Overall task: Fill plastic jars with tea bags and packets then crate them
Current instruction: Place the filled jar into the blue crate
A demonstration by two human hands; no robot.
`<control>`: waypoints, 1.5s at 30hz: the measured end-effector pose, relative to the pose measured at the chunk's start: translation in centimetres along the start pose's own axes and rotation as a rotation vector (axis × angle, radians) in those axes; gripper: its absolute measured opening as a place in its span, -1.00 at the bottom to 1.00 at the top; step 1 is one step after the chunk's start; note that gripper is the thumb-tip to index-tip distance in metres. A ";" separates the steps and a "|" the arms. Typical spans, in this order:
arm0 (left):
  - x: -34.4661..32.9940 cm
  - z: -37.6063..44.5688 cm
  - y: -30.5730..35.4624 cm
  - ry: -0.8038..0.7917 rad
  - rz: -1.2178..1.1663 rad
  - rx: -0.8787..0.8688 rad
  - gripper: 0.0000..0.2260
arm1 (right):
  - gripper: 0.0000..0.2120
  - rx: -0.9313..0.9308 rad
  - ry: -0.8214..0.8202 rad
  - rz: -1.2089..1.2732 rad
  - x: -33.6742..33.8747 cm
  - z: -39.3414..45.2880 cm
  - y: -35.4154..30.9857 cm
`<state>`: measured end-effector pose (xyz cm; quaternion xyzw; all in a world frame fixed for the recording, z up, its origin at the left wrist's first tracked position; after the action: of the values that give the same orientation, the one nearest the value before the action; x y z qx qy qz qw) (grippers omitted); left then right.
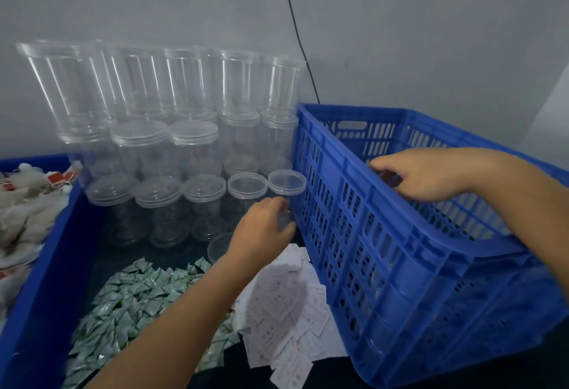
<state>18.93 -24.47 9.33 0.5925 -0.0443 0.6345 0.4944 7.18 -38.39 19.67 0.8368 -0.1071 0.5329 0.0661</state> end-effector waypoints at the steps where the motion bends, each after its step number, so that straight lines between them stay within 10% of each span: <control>1: 0.1 1.3 -0.5 0.004 0.031 0.021 -0.68 | -0.71 -0.001 0.006 0.008 0.2 -0.3 0.2; 14: -4.5 12.9 -5.2 -0.111 0.498 0.303 -0.11 | -0.63 -0.028 0.044 0.015 -0.5 1.2 2.4; 20: -1.3 11.2 -2.7 0.076 0.183 0.204 -0.13 | -0.61 -0.023 0.131 0.056 0.3 1.0 2.9; 30: 11.1 -5.9 4.0 0.445 -0.288 -0.075 -0.01 | -0.80 0.390 1.016 0.550 5.4 -11.6 -1.9; 33: 12.1 -11.9 4.6 0.538 -0.126 -0.120 -0.07 | -0.45 0.561 0.888 0.501 0.5 -12.7 -9.9; 37: 11.6 -17.5 4.5 0.649 0.190 -0.146 -0.21 | -0.02 0.537 0.333 0.400 -6.9 -5.3 -17.4; 45: 9.6 -20.5 1.0 0.494 0.361 -0.132 -0.36 | -0.01 0.645 0.051 0.456 -12.4 1.4 -21.5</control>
<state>5.52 -6.31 11.45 0.3695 -0.0685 0.8326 0.4068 8.74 -16.58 7.93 0.7557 -0.1154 0.5610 -0.3176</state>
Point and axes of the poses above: each hand's wrist, its own z-axis towards the middle knuckle, its own x-axis out of the back of the hand, y = z × x, the point moved 10 cm from there along z, towards the middle knuckle, and after that the axes turned 8 degrees about -y, right-handed, at the moved point
